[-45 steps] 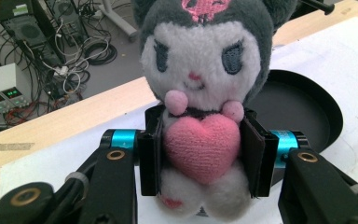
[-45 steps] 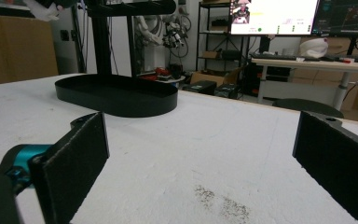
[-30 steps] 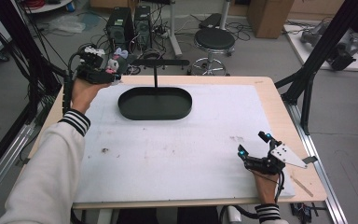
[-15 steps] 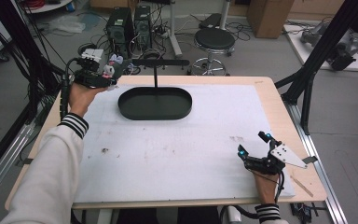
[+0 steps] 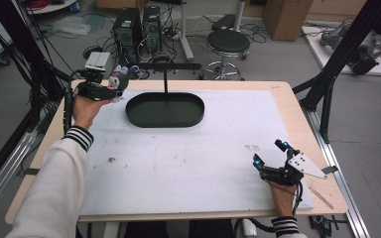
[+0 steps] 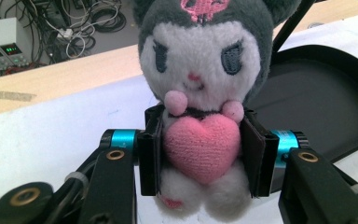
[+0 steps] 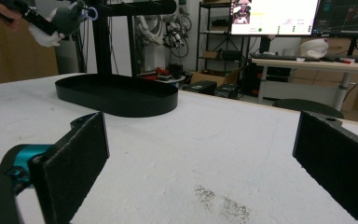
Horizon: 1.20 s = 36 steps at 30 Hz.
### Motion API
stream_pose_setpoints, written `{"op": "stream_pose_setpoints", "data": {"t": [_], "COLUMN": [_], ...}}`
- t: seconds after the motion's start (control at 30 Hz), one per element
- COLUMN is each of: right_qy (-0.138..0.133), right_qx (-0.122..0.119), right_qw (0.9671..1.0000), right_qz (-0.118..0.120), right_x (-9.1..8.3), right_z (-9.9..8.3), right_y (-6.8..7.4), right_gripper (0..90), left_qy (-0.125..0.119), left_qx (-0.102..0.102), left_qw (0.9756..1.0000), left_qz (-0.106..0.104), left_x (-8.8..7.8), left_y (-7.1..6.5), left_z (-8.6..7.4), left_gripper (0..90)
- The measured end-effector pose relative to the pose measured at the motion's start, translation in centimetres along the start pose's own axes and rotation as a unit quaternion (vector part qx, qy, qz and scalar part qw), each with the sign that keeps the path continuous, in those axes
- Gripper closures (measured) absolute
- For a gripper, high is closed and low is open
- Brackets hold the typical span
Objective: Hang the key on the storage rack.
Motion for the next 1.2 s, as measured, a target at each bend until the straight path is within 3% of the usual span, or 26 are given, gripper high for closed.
{"op": "stream_pose_setpoints", "data": {"t": [0.4,0.67,0.7,0.8,0.83,0.93,1.03,1.13,1.17,1.2], "right_qy": [0.001,0.001,0.001,0.000,0.000,0.000,0.000,0.000,0.000,0.000], "right_qx": [0.002,0.003,0.003,0.004,0.004,0.004,0.004,0.004,0.003,0.003], "right_qw": [1.0000,1.0000,1.0000,1.0000,1.0000,1.0000,1.0000,1.0000,1.0000,1.0000], "right_qz": [0.001,0.001,0.001,0.002,0.002,0.002,0.002,0.003,0.003,0.002], "right_x": [0.0,0.0,0.0,0.0,0.0,0.0,0.0,0.0,0.0,0.0], "right_z": [0.0,0.0,0.0,0.0,0.0,0.0,0.0,0.0,0.0,0.0], "right_y": [0.1,0.1,0.1,0.1,0.1,0.1,0.1,0.1,0.1,0.1], "right_gripper": [2.6,2.6,2.6,2.6,2.6,2.6,2.6,2.6,2.6,2.6], "left_qy": [0.017,0.006,0.004,-0.007,-0.022,-0.089,-0.156,-0.215,-0.227,-0.235], "left_qx": [-0.001,-0.001,0.002,0.040,0.048,0.040,0.053,0.060,0.059,0.059], "left_qw": [0.9993,0.9984,0.9981,0.9961,0.9951,0.9881,0.9751,0.9587,0.9548,0.9534], "left_qz": [-0.034,-0.055,-0.061,-0.078,-0.084,-0.119,-0.148,-0.176,-0.182,-0.180], "left_x": [1.6,2.5,2.5,2.4,2.1,0.8,-1.3,-3.9,-4.7,-5.6], "left_y": [-0.6,-1.1,-1.2,-1.7,-1.9,-2.3,-3.0,-4.2,-4.6,-5.1], "left_z": [-1.3,-1.6,-1.6,-1.7,-1.6,-0.8,0.0,0.3,0.2,-0.1], "left_gripper": [55.9,55.2,54.8,52.0,51.1,48.6,40.7,30.1,22.8,12.7]}}
Point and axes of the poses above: each handheld gripper's, and its own axes: x roughly forward along the jaws, z roughly out of its top, y roughly to its left, the point moved 9 cm from there along x, roughly forward along the jaws, and after that the axes turned 11 degrees about x, right-handed, at the moved point
